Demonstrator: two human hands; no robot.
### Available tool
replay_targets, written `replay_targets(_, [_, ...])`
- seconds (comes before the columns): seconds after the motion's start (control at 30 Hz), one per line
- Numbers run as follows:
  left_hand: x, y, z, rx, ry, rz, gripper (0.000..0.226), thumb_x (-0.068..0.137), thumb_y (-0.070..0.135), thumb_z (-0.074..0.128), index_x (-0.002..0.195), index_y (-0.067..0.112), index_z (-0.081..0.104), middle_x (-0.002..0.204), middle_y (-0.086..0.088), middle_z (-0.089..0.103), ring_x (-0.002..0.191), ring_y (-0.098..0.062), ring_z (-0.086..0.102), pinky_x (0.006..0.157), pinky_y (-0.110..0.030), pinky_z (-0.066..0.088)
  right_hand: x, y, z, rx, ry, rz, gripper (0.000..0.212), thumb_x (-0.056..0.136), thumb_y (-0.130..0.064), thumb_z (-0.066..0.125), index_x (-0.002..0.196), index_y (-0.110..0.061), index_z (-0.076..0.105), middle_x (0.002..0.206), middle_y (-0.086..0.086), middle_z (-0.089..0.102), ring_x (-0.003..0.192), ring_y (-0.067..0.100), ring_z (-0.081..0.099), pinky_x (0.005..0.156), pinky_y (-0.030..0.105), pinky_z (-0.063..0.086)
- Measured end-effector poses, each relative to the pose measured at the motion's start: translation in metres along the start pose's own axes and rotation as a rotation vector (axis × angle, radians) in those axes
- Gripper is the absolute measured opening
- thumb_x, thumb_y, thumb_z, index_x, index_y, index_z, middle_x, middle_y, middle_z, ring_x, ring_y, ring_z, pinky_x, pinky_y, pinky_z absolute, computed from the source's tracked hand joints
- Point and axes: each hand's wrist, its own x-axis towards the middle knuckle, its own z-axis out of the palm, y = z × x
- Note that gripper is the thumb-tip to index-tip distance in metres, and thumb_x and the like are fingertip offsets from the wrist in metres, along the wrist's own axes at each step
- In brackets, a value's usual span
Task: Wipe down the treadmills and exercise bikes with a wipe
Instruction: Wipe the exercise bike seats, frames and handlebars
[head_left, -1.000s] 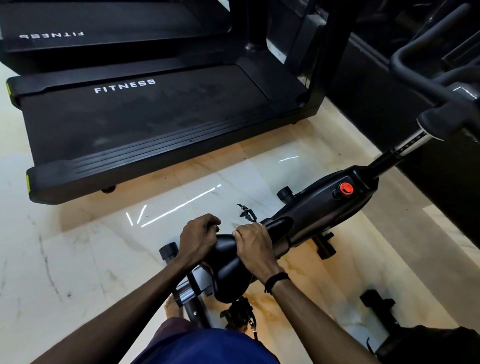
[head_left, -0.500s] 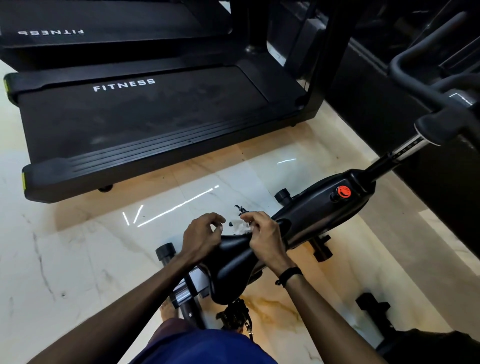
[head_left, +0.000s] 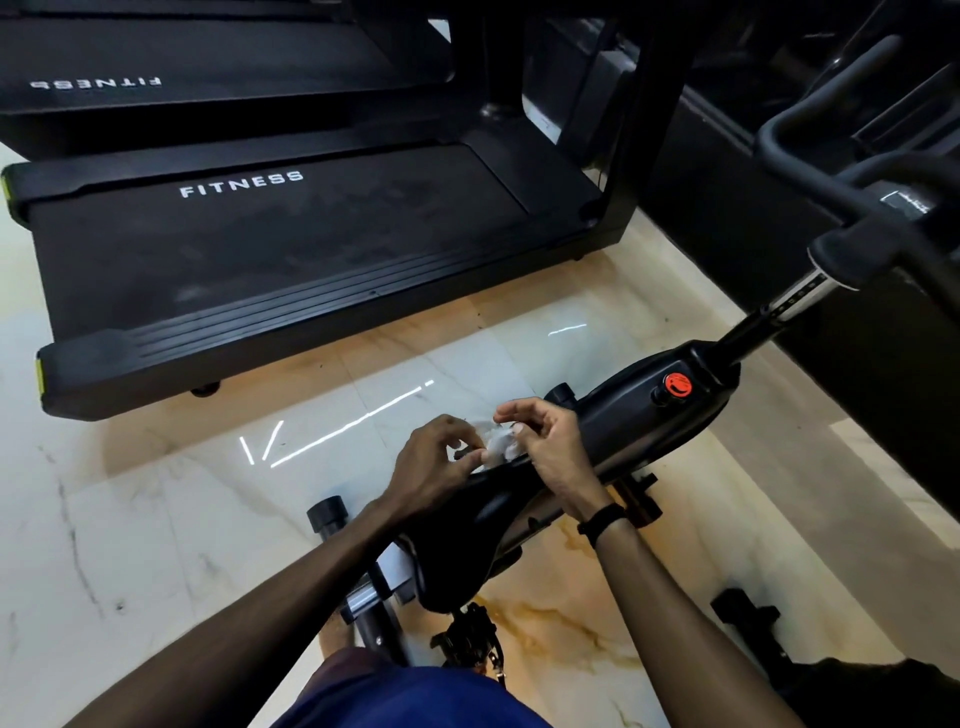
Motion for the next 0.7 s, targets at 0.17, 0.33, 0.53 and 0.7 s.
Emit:
replay_targets(0.17, [0.019,0.013,-0.009,0.028,-0.053,0.033,0.028,0.067,0.059,0.072,0.083,0.036,0.069,0.09,0.015,0.072,0.08,-0.004,0.065,0.069,-0.03,0.05,0.013,-0.013,-0.007,0.036,-0.041,-0.023,0.028,0.093,0.014,0.051,0.104,-0.005,0.069,0.104,0.015,0.073,0.097,0.019,0.069,0.082,0.024,0.056])
replay_targets(0.33, [0.034,0.029,-0.011,-0.029,-0.008,0.081,0.012,0.078,0.042,0.067,0.073,0.032,0.069,0.069,0.01,0.07,0.063,-0.006,0.065,0.063,-0.036,0.054,0.02,-0.025,-0.021,0.159,-0.136,-0.007,0.029,0.09,0.017,0.054,0.11,-0.001,0.065,0.099,0.01,0.073,0.089,0.016,0.069,0.081,0.03,0.059])
replay_targets(0.53, [0.044,0.024,-0.024,-0.039,-0.076,0.076,0.01,0.087,0.005,0.068,0.084,0.009,0.077,0.069,0.003,0.071,0.06,-0.01,0.062,0.067,-0.033,0.053,0.033,-0.02,-0.028,-0.487,0.052,-0.12,0.039,0.086,0.018,0.05,0.092,-0.014,0.071,0.09,-0.001,0.072,0.09,0.013,0.068,0.078,0.007,0.05])
replay_targets(0.7, [0.043,0.025,-0.022,-0.114,-0.083,0.035,0.012,0.09,0.021,0.067,0.087,0.01,0.073,0.074,-0.006,0.071,0.063,-0.016,0.061,0.061,-0.037,0.05,0.03,-0.018,-0.029,-0.45,0.089,-0.055,0.038,0.09,0.015,0.045,0.091,-0.013,0.071,0.088,0.001,0.07,0.085,0.01,0.063,0.07,-0.003,0.04])
